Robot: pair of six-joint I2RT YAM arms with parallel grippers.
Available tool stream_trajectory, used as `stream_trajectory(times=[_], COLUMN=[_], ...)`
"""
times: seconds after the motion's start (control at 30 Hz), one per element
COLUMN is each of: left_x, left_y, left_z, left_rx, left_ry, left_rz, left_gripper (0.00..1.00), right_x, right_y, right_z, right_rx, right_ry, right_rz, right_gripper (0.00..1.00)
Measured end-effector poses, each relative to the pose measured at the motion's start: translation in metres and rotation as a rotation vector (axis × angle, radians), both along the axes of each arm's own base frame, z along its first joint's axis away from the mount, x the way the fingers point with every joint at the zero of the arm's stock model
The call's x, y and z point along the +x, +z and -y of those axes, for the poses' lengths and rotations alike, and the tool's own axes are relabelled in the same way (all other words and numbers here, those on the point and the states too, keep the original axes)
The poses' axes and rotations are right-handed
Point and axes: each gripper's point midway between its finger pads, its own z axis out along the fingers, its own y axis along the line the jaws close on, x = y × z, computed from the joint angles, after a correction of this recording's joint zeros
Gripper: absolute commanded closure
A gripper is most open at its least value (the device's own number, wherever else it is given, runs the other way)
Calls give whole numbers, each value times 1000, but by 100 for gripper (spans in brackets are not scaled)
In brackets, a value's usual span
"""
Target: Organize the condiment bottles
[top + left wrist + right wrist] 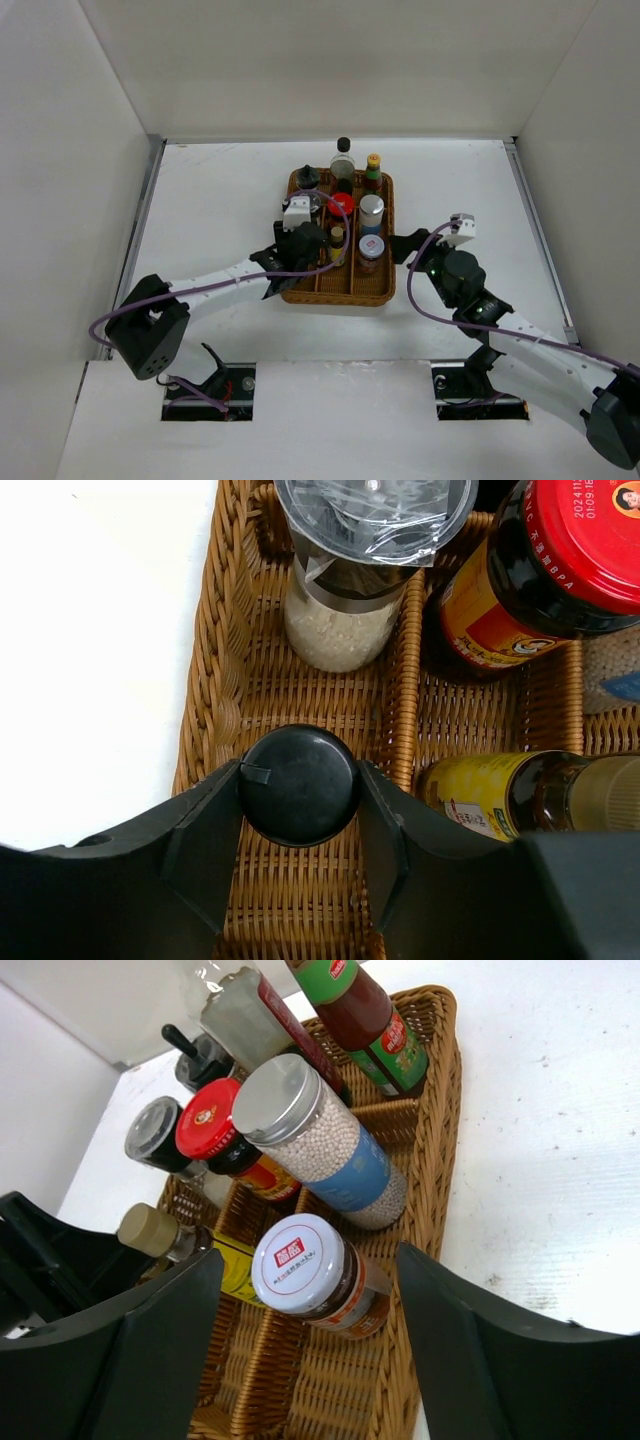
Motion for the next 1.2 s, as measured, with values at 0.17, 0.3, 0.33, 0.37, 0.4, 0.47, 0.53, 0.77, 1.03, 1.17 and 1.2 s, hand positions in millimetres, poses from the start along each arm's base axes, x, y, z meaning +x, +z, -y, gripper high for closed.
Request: stream_trajectory(times=[0.17, 0.3, 0.33, 0.37, 0.4, 0.47, 0.53, 0.77, 1.03, 1.17, 1.2], left_x=[0, -1, -2, -2, -3, -4, -6, -18, 1, 8, 7], left_y=[0, 9, 13, 18, 24, 38, 57, 141, 140, 67, 54], left_z=[1, 2, 1, 1, -1, -5, -11, -50, -128, -161, -167], left_rx=[-6, -22, -30, -37, -47, -63, -88, -213, -344, -328, -327], left_ry=[-2, -5, -5, -3, 1, 14, 29, 113, 351, 467, 487], left_rz=[0, 16, 25, 34, 46, 76, 117, 309, 353, 164, 124], left_gripper=[36, 16, 0, 0, 0, 0, 0, 0, 0, 0, 0], right_x=[0, 0, 0, 0, 0, 1, 2, 4, 6, 7, 7], right_y=[-1, -1, -1, -1, -1, -1, -1, -3, -10, -10, -9], right_z=[0, 0, 0, 0, 0, 1, 3, 6, 11, 13, 14], right_rx=[-2, -2, -2, -3, -3, -4, -6, -16, -41, -49, -51], right_ry=[0, -1, -1, -1, -1, -9, -20, -41, -75, -95, -102], right_rz=[-3, -2, -3, -3, -2, -2, -1, -4, -16, -12, -11], right_gripper=[11, 2, 0, 0, 0, 0, 0, 0, 0, 0, 0])
